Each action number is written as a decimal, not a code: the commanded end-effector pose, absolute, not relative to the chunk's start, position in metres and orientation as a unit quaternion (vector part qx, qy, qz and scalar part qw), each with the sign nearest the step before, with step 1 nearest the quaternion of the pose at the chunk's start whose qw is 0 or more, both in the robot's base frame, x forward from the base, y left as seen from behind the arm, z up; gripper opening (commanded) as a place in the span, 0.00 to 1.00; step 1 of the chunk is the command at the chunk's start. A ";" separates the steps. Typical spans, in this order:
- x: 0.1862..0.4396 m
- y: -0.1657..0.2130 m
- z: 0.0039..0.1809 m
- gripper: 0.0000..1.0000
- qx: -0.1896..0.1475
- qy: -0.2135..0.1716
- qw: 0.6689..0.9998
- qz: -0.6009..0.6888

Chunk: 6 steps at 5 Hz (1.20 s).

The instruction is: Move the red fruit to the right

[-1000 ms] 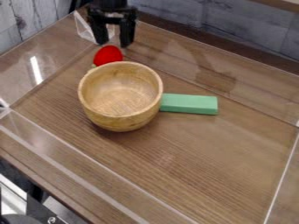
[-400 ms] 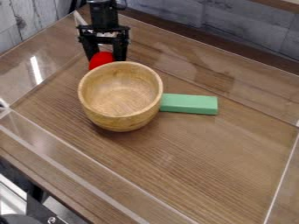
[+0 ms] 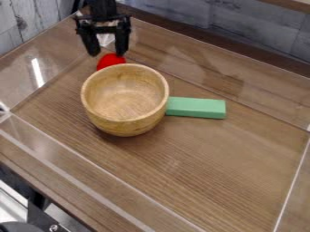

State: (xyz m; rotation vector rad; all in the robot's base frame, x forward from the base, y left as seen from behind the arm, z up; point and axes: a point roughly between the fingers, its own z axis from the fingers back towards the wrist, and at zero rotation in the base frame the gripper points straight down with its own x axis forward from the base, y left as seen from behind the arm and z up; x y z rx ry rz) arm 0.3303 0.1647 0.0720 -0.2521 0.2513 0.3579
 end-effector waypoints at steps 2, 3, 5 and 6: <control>0.344 0.164 0.100 1.00 -0.099 0.075 0.978 0.167; 0.339 0.164 0.088 1.00 -0.091 0.084 0.981 0.148; 0.346 0.164 0.070 1.00 -0.082 0.087 0.981 0.155; 0.347 0.155 0.062 1.00 -0.080 0.091 0.981 0.150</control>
